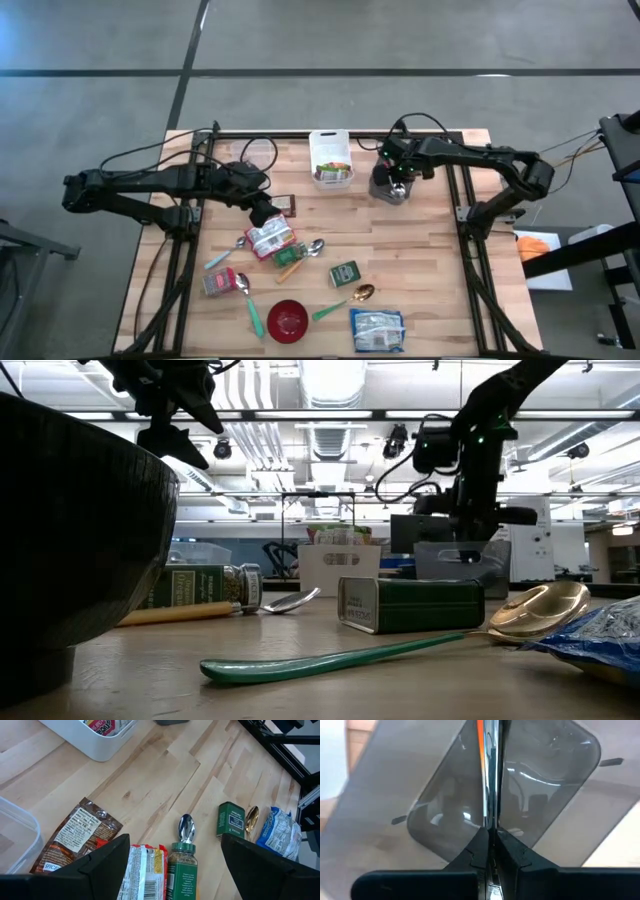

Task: Pick & Place Food Item
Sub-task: Put the silver spoon into the black bin

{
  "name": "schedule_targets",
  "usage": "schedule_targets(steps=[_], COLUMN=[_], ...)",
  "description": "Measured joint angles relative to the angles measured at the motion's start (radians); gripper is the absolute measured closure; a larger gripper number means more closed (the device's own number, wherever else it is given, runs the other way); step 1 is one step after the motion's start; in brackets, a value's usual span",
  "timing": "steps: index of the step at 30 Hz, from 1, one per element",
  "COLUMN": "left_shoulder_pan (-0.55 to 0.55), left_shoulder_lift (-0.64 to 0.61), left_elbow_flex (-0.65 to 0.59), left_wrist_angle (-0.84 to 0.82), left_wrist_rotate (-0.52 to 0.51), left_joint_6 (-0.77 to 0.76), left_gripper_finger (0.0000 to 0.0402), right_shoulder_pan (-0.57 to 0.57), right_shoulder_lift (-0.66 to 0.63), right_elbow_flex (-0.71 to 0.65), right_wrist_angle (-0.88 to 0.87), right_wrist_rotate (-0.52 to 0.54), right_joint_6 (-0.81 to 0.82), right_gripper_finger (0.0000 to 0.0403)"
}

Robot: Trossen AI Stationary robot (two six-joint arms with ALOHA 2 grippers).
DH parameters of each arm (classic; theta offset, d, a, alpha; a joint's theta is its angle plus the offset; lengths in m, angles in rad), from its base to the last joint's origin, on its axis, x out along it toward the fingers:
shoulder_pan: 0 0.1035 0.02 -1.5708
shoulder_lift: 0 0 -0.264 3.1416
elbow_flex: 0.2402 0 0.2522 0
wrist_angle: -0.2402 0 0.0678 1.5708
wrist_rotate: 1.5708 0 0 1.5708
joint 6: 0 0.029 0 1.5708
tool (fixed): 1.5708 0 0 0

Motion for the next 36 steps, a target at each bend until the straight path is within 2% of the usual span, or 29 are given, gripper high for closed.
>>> schedule_targets(steps=[11,31,34,36], left_shoulder_pan=[0.000,0.000,0.000,0.000], left_shoulder_lift=[0.000,0.000,0.000,0.000], left_elbow_flex=[0.000,0.000,0.000,0.000], left_wrist_angle=[0.000,0.000,0.000,0.000], left_wrist_rotate=[0.000,0.000,0.000,0.000], left_joint_6=[-0.001,-0.001,-0.001,-0.001], left_gripper_finger=[0.0083,0.0083,0.0083,0.0083], right_shoulder_pan=[-0.010,-0.011,-0.011,-0.011], right_shoulder_lift=[0.084,0.094,0.095,0.096], right_elbow_flex=[0.010,0.008,0.008,0.008], right_wrist_angle=[0.010,0.018,0.018,0.018], right_wrist_rotate=[0.001,0.004,0.002,0.000], right_joint_6=[-0.033,-0.065,-0.084,-0.100], right_gripper_finger=[0.0391,0.0389,0.0377,0.0353])
